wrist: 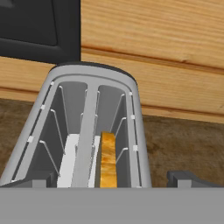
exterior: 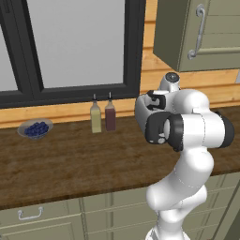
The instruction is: Start the toaster. Once the lever pops up, take the bread to the plate on the dining counter.
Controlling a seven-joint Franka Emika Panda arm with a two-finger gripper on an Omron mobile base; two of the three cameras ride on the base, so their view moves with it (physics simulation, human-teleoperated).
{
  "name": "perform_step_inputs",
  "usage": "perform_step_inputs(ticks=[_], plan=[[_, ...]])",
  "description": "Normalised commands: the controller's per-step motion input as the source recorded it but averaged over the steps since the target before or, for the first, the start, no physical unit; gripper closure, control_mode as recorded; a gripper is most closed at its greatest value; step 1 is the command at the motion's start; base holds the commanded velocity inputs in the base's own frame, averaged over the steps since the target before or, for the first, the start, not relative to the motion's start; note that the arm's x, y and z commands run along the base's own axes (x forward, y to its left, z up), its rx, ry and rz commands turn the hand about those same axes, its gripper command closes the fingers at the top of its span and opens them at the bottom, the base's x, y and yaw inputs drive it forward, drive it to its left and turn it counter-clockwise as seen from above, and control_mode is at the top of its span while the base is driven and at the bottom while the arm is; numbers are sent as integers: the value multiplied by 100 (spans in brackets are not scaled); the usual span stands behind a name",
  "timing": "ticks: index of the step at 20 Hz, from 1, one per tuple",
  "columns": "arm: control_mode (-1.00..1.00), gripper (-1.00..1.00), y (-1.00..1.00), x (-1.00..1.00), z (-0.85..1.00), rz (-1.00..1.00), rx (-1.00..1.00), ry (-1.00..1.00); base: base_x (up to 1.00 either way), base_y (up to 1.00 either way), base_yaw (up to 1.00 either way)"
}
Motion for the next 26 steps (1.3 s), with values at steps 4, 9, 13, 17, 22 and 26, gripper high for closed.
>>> perform_step_inputs(ticks=[4, 9, 13, 17, 22, 26], plan=[[-100, -100, 0, 0, 0, 0, 0, 0, 0, 0, 0], [-100, -100, 0, 0, 0, 0, 0, 0, 0, 0, 0], [-100, -100, 0, 0, 0, 0, 0, 0, 0, 0, 0], [-100, -100, 0, 0, 0, 0, 0, 0, 0, 0, 0], [-100, -100, 0, 0, 0, 0, 0, 0, 0, 0, 0], [-100, -100, 0, 0, 0, 0, 0, 0, 0, 0, 0]])
